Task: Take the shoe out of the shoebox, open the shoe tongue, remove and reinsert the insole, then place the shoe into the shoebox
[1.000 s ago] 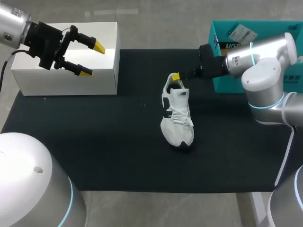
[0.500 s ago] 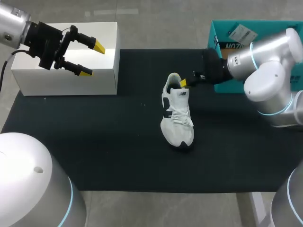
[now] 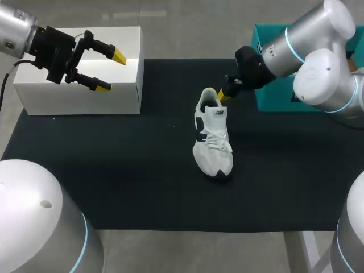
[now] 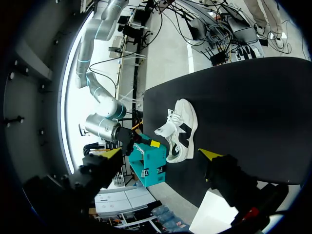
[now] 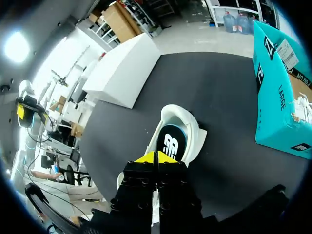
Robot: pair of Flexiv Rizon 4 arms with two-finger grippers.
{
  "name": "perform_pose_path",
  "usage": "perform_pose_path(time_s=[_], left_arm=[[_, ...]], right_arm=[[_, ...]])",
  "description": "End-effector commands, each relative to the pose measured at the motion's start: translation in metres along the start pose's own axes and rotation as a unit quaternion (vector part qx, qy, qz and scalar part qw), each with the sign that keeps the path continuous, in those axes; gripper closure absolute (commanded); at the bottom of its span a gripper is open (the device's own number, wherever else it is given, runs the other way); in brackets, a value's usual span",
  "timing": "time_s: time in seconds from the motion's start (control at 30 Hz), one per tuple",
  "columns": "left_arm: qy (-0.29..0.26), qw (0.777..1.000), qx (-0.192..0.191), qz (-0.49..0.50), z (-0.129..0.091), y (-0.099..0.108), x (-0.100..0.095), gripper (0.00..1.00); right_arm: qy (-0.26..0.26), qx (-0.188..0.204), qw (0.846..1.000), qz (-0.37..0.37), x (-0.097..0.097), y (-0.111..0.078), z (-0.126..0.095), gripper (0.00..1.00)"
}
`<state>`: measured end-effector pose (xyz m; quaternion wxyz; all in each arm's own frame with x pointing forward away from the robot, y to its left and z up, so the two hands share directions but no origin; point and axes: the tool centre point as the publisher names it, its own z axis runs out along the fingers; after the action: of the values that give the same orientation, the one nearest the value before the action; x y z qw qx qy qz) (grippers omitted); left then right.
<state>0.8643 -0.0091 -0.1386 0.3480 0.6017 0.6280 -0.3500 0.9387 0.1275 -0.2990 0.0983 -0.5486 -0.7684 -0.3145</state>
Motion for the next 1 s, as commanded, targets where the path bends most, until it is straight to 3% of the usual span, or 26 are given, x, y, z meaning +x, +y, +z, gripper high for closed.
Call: perform_pose_path(time_s=[0.03, 0.2, 0.43, 0.77, 1.0], left_arm=[[0.003, 1.000, 0.001, 0.000, 0.000, 0.000, 0.000, 0.00], [0.003, 1.000, 0.001, 0.000, 0.000, 0.000, 0.000, 0.00], [0.003, 1.000, 0.001, 0.000, 0.000, 0.000, 0.000, 0.00], [0.003, 1.000, 0.001, 0.000, 0.000, 0.000, 0.000, 0.00], [0.003, 1.000, 0.001, 0.000, 0.000, 0.000, 0.000, 0.00]], right_arm=[[-0.203, 0.090, 0.974, 0.039, 0.007, 0.015, 0.020, 1.00], [-0.252, 0.082, 0.963, 0.055, 0.007, 0.019, 0.042, 1.00], [-0.315, 0.098, 0.942, 0.060, 0.007, 0.016, 0.053, 1.00], [-0.335, 0.089, 0.935, 0.067, -0.004, 0.007, 0.060, 1.00], [-0.326, 0.086, 0.939, 0.069, -0.020, 0.002, 0.078, 1.00]])
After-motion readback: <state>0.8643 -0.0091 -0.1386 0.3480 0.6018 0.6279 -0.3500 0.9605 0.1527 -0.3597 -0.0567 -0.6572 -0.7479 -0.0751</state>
